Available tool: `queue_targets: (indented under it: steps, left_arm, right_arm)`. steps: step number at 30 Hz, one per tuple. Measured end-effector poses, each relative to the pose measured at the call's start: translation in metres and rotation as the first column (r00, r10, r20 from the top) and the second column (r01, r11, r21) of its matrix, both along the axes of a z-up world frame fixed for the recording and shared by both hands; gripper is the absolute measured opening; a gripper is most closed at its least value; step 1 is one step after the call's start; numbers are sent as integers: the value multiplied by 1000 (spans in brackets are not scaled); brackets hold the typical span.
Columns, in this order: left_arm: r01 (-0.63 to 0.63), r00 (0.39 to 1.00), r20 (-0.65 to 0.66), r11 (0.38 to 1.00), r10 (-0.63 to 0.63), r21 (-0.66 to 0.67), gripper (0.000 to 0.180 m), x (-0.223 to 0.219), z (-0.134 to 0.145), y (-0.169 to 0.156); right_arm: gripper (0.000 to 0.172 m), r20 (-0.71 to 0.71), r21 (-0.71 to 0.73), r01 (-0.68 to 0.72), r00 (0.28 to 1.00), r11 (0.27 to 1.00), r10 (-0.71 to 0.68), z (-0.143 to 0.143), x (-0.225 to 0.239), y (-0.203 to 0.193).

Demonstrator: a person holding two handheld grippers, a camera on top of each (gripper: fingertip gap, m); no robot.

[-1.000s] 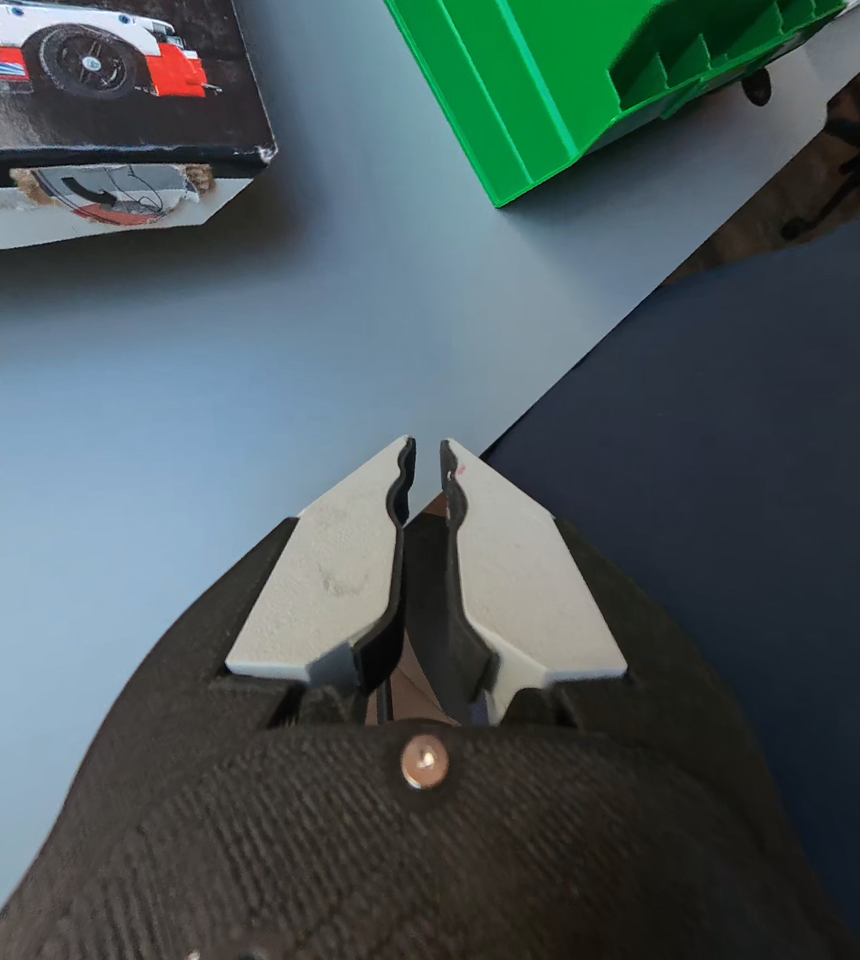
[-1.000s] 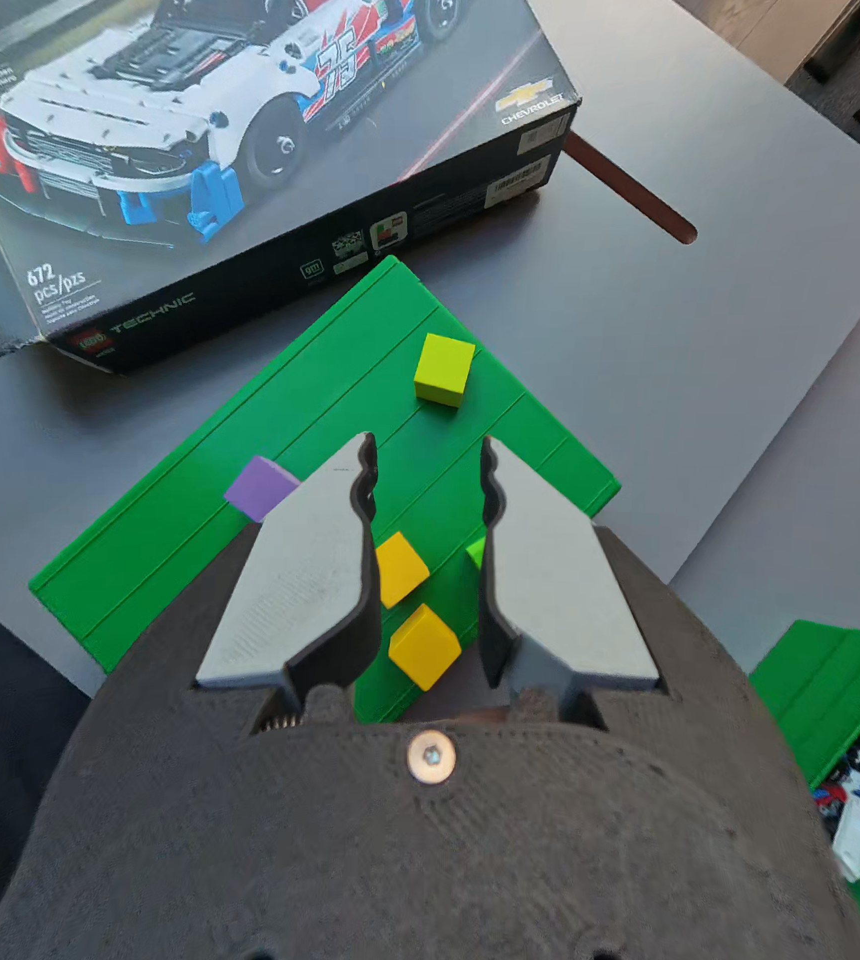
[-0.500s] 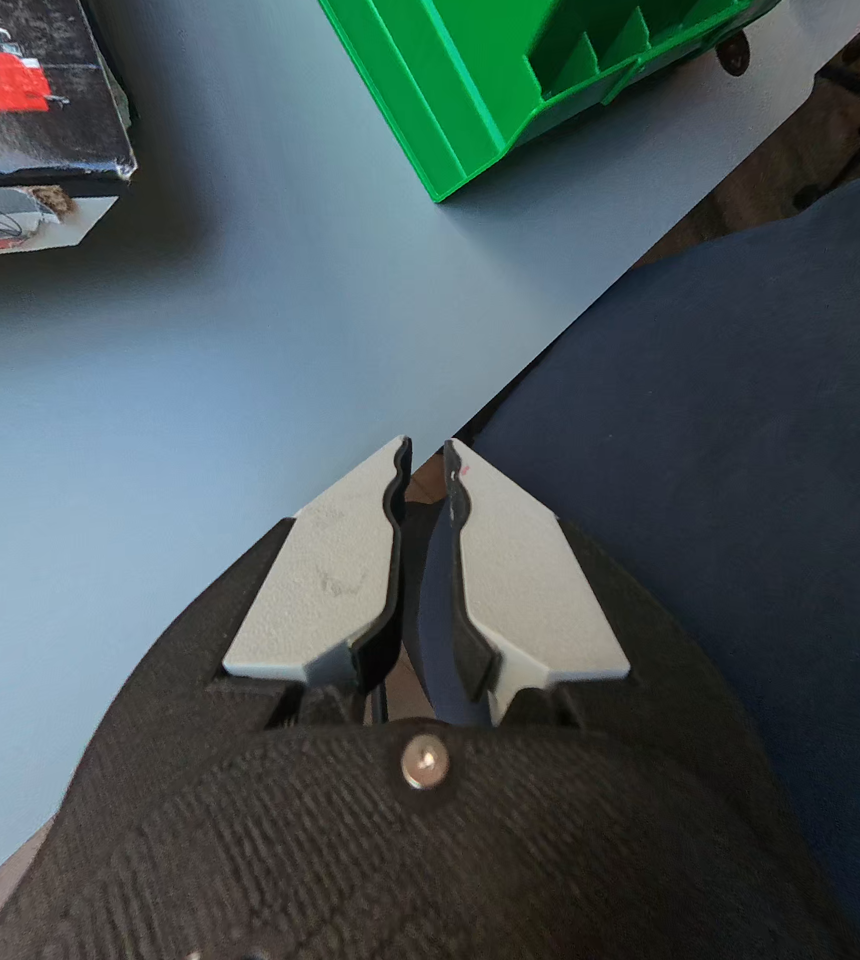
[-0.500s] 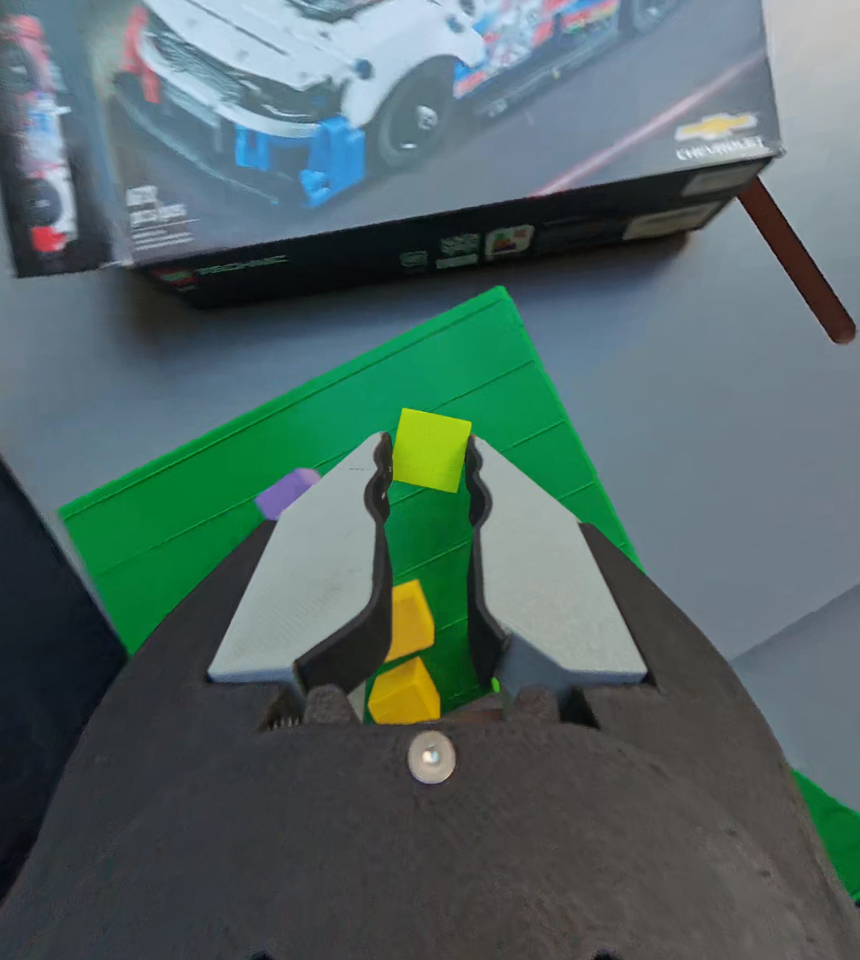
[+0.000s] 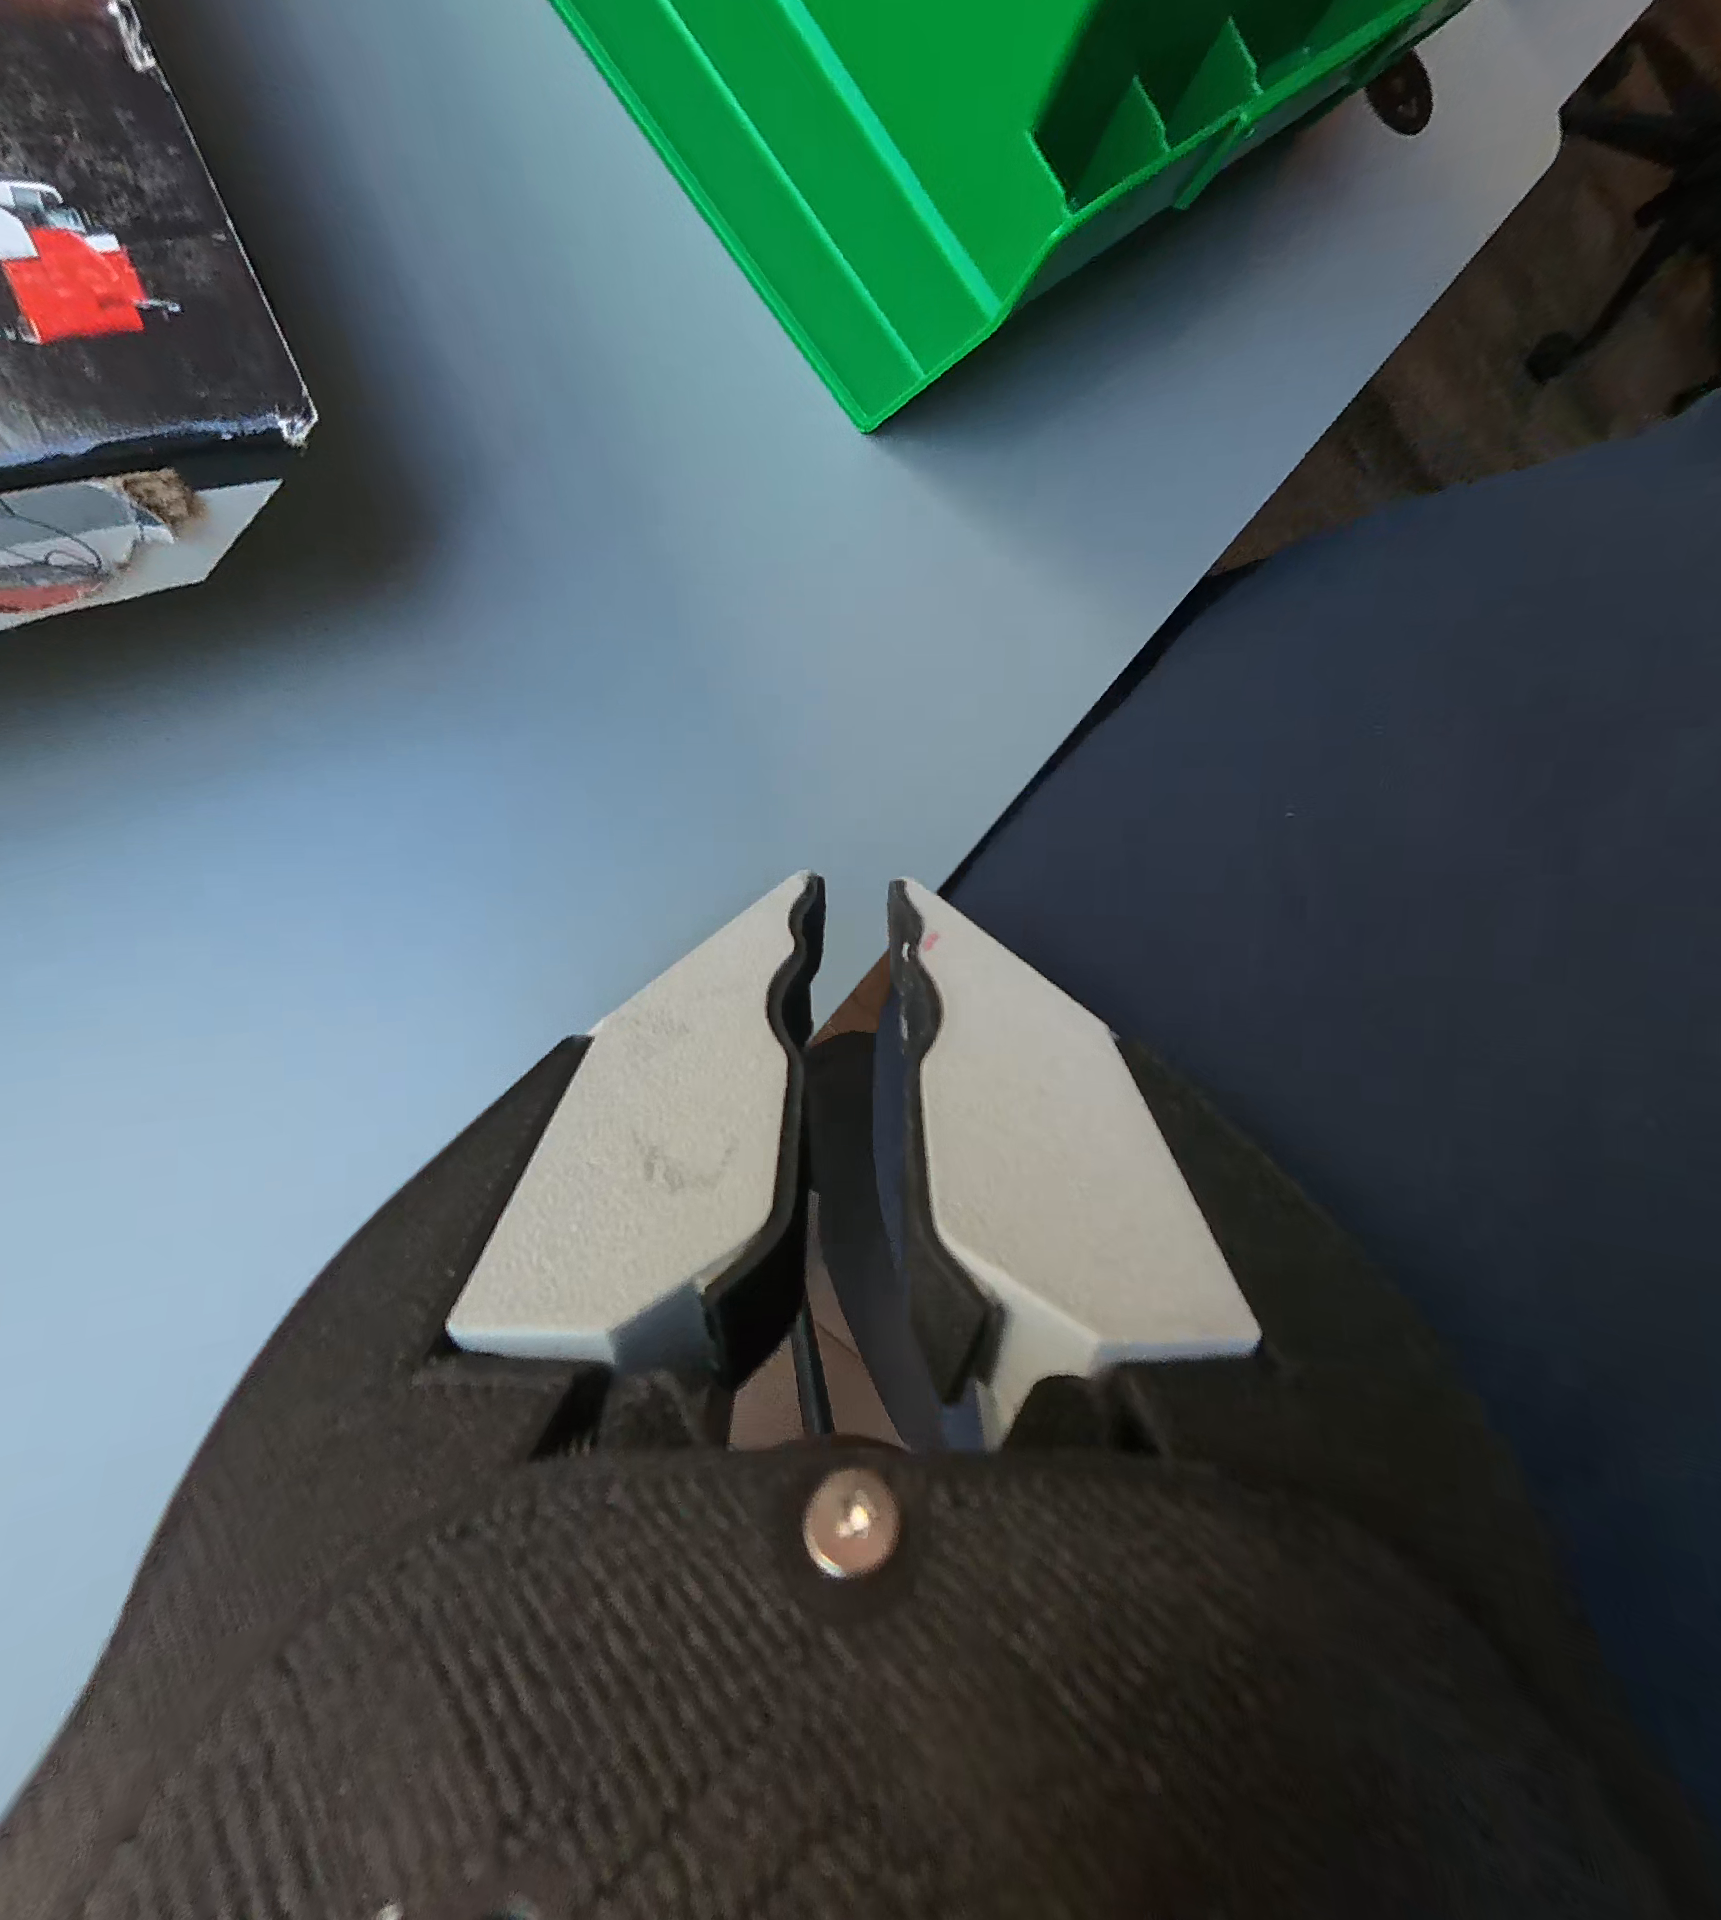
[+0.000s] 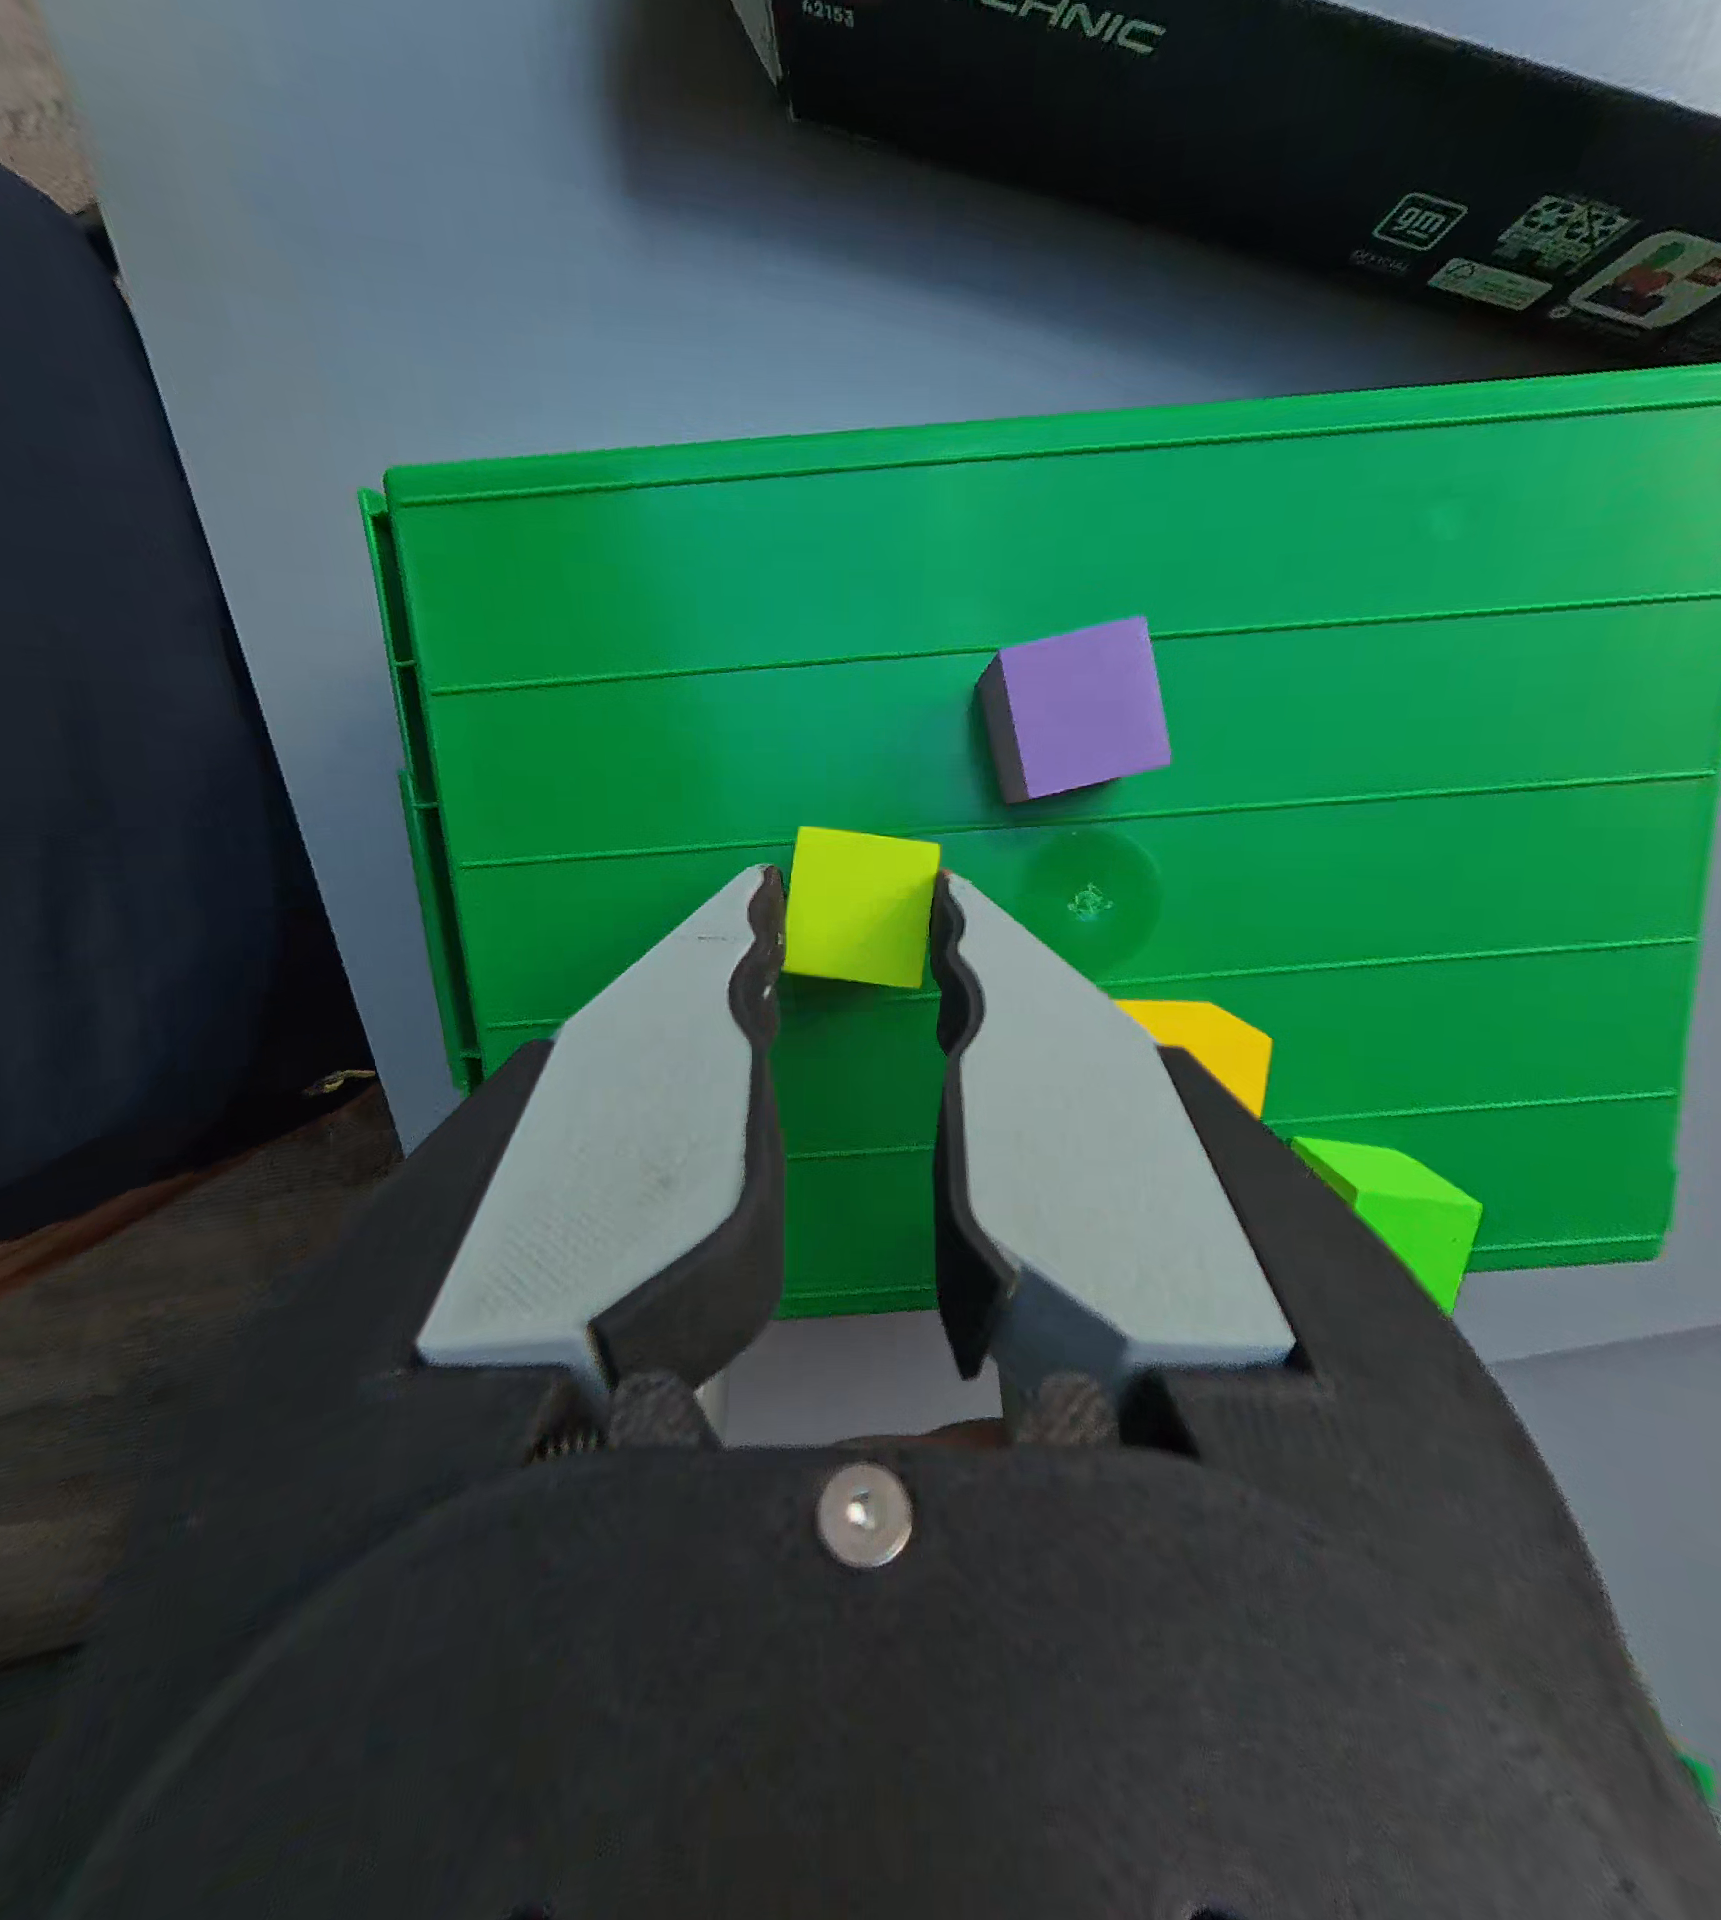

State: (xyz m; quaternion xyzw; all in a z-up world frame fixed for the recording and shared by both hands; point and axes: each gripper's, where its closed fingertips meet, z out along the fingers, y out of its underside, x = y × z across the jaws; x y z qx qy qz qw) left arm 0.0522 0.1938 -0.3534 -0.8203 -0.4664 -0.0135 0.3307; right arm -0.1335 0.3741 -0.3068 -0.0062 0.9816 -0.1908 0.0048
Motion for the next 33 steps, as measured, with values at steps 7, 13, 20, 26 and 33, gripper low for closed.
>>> queue_targets:
  steps: [7,13,20,26,33]
  left_arm:
    - [16,1000,2,1000,-16,-1,10,6,-2,-1]
    - [12,1000,10,1000,-12,3,9,12,-3,5]
    - [-12,1000,-5,1000,12,4,10,10,3,6]
    - [-42,999,14,999,42,2,10,17,-4,-1]
    - [-9,1000,23,1000,9,5,10,13,-6,5]
  right_arm:
    - [38,-3,-47,-35,999,998,35,30,-6,-13]
    - [39,-35,45,-46,998,998,47,15,-36,-28]
    - [25,45,99,-89,995,991,85,18,-35,-32]
    - [25,63,52,-44,997,998,40,58,-12,-10]
    - [25,71,108,10,997,994,-18,26,5,7]
